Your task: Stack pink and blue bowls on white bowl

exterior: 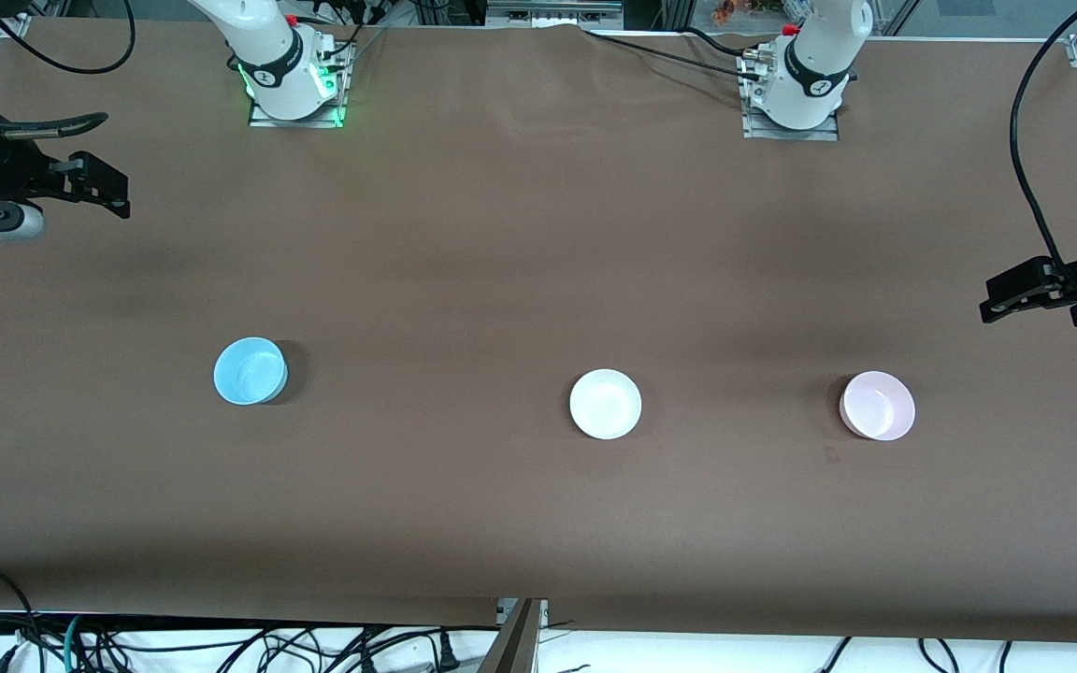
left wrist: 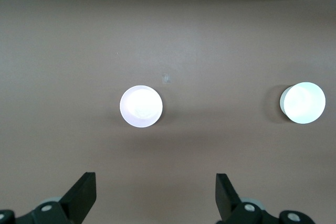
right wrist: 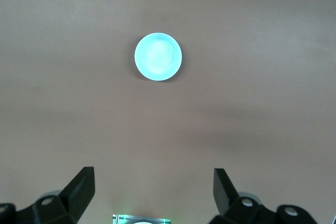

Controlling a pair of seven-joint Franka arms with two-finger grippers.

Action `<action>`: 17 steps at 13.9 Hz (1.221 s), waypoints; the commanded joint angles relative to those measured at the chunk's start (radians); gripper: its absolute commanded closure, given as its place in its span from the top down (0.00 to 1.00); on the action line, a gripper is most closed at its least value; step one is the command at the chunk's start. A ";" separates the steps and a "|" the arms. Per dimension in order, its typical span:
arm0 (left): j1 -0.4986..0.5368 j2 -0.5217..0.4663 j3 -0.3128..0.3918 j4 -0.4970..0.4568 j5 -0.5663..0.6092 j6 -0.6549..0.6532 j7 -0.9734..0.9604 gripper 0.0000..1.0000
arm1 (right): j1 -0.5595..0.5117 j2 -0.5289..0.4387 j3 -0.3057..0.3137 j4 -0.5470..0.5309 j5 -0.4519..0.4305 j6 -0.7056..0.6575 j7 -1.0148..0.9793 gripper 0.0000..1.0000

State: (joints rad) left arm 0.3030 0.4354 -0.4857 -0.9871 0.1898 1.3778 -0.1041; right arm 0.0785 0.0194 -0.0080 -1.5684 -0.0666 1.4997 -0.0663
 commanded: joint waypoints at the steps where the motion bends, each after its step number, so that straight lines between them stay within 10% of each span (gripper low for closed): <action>1: 0.004 -0.012 0.001 0.002 -0.007 -0.008 0.011 1.00 | -0.006 0.008 0.010 0.021 -0.010 -0.004 0.016 1.00; 17: 0.002 -0.012 0.001 0.002 -0.007 -0.008 0.004 1.00 | -0.005 0.022 0.006 0.022 -0.013 -0.004 0.028 1.00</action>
State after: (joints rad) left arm 0.3027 0.4354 -0.4862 -0.9871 0.1898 1.3778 -0.1041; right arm 0.0782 0.0321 -0.0083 -1.5678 -0.0671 1.5020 -0.0509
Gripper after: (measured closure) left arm 0.000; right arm 0.000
